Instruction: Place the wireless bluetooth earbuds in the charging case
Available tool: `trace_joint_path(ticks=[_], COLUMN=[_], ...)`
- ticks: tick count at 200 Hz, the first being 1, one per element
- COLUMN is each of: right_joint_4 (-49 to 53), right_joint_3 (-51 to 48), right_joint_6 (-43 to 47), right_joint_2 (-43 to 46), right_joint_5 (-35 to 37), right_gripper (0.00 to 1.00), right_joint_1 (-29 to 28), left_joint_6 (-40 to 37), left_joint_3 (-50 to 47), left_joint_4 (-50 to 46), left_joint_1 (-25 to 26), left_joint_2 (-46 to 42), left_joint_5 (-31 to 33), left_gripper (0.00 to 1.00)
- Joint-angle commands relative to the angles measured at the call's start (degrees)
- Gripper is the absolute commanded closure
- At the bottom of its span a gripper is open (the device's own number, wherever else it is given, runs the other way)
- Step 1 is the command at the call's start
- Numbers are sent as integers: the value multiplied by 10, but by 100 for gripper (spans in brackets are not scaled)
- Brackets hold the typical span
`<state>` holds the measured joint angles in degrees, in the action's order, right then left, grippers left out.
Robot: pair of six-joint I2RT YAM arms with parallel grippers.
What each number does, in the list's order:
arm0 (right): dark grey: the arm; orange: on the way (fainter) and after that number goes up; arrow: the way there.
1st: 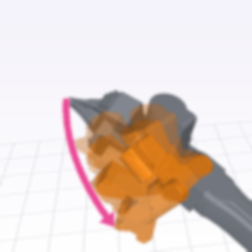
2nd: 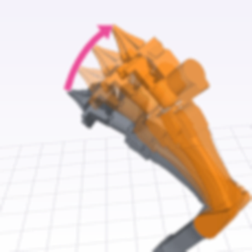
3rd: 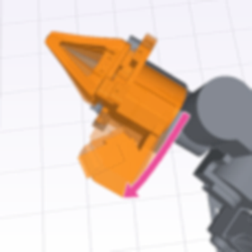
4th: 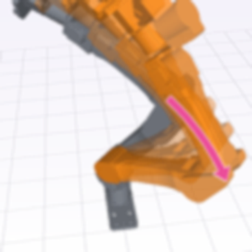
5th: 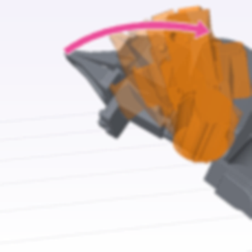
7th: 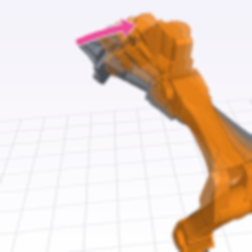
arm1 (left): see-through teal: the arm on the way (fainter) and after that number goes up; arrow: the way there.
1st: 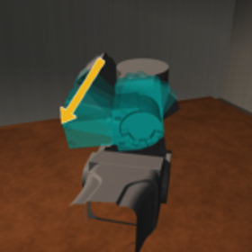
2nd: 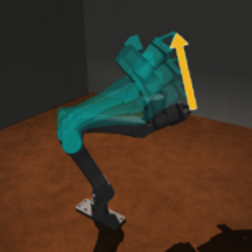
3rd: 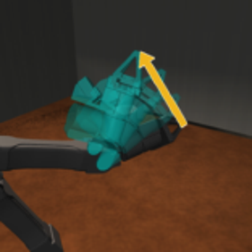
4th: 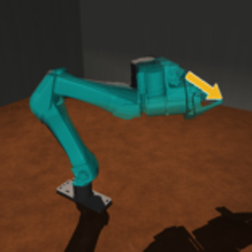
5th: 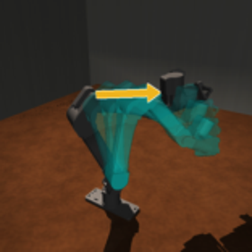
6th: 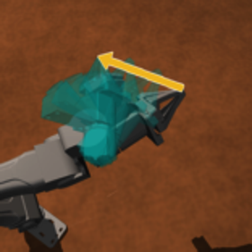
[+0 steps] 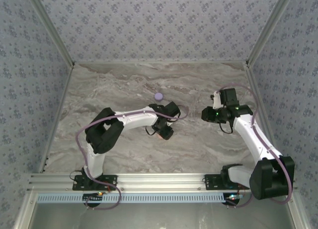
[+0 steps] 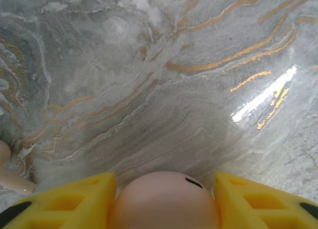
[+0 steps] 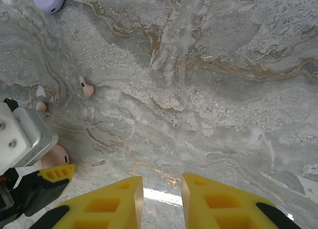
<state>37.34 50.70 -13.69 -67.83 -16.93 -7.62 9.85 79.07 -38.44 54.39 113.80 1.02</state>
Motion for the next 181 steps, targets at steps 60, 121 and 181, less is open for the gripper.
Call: trace_joint_path(ticks=[60, 121, 181], right_joint_4=[1, -3, -12], right_joint_3=[-6, -4, -1], right_joint_6=[1, 1, 0], right_joint_2=[-1, -10, -36], right_joint_5=[-31, -45, -51], right_gripper=[69, 68, 67], right_joint_1=[4, 0, -27], left_joint_6=[-6, 17, 40], left_joint_3=[-36, -73, -103], left_joint_4=[-8, -15, -8], left_joint_1=[3, 3, -11], left_joint_2=[-43, -65, -95], left_joint_5=[15, 58, 79], left_gripper=[35, 35, 35])
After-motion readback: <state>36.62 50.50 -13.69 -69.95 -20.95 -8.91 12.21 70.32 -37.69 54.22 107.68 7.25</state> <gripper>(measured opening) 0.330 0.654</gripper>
